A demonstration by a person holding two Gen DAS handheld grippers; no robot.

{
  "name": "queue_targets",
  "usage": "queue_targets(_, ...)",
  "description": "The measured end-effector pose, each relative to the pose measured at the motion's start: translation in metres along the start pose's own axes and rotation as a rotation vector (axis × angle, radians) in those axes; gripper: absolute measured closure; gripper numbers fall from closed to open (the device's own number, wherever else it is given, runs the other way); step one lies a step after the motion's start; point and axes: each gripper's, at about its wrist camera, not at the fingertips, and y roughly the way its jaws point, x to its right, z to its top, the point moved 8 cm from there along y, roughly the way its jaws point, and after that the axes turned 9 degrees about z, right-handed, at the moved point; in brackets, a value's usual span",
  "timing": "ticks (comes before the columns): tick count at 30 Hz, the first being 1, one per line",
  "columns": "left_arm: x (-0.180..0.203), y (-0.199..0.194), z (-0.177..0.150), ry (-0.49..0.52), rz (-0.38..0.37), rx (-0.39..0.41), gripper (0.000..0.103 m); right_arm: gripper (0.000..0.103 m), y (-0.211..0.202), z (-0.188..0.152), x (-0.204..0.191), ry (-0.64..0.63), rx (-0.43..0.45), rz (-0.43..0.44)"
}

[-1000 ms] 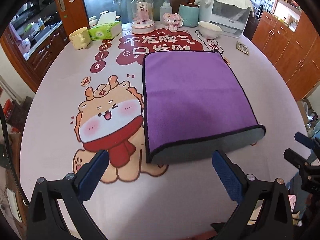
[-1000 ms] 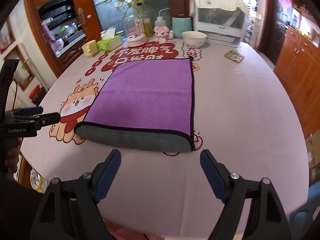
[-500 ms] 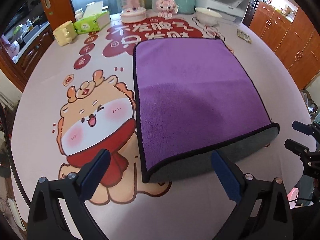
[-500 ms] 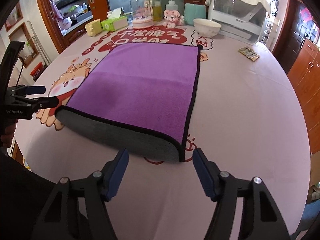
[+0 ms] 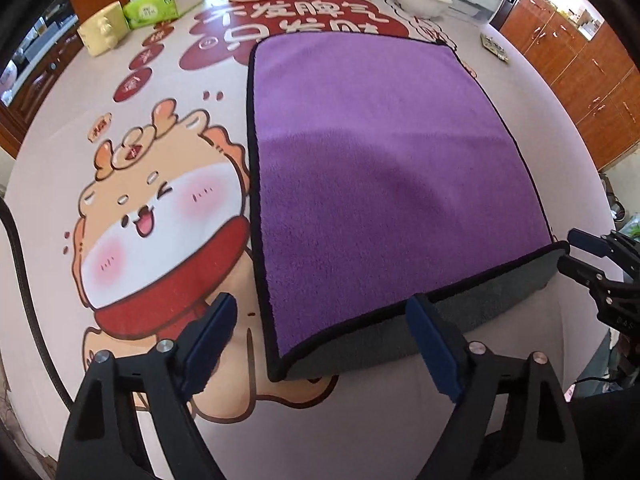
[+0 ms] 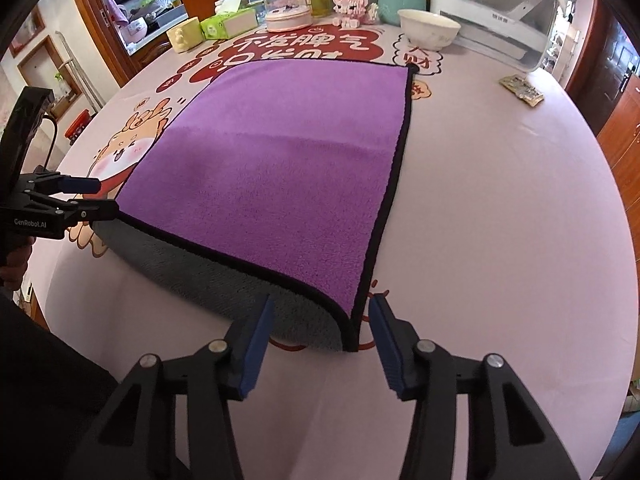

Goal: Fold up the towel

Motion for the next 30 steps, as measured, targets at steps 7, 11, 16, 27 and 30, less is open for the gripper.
queue_targets(7,0.005,0.008,-0.005,-0.005,-0.042,-0.035,0.037,0.065,0.007,-0.001,0.001,0.001,-0.021,0.014)
queue_targets(11,0.006,0.010,-0.007,-0.003,-0.048,-0.038,0.041,0.070,0.008,-0.003,0.000,0.006,-0.026,0.016)
queue_targets(16,0.005,0.011,-0.012,-0.013,-0.056,-0.043,0.056,0.075,0.007,-0.005,0.001,0.006,-0.022,0.006)
queue_targets(27,-0.004,0.007,-0.023,-0.013,-0.032,-0.042,0.076,0.085,0.002,-0.008,0.003,0.002,-0.016,-0.010)
queue_targets(30,-0.006,0.006,-0.024,-0.012,-0.031,-0.044,0.084,0.087,0.002,-0.008,0.004,-0.001,-0.017,-0.014)
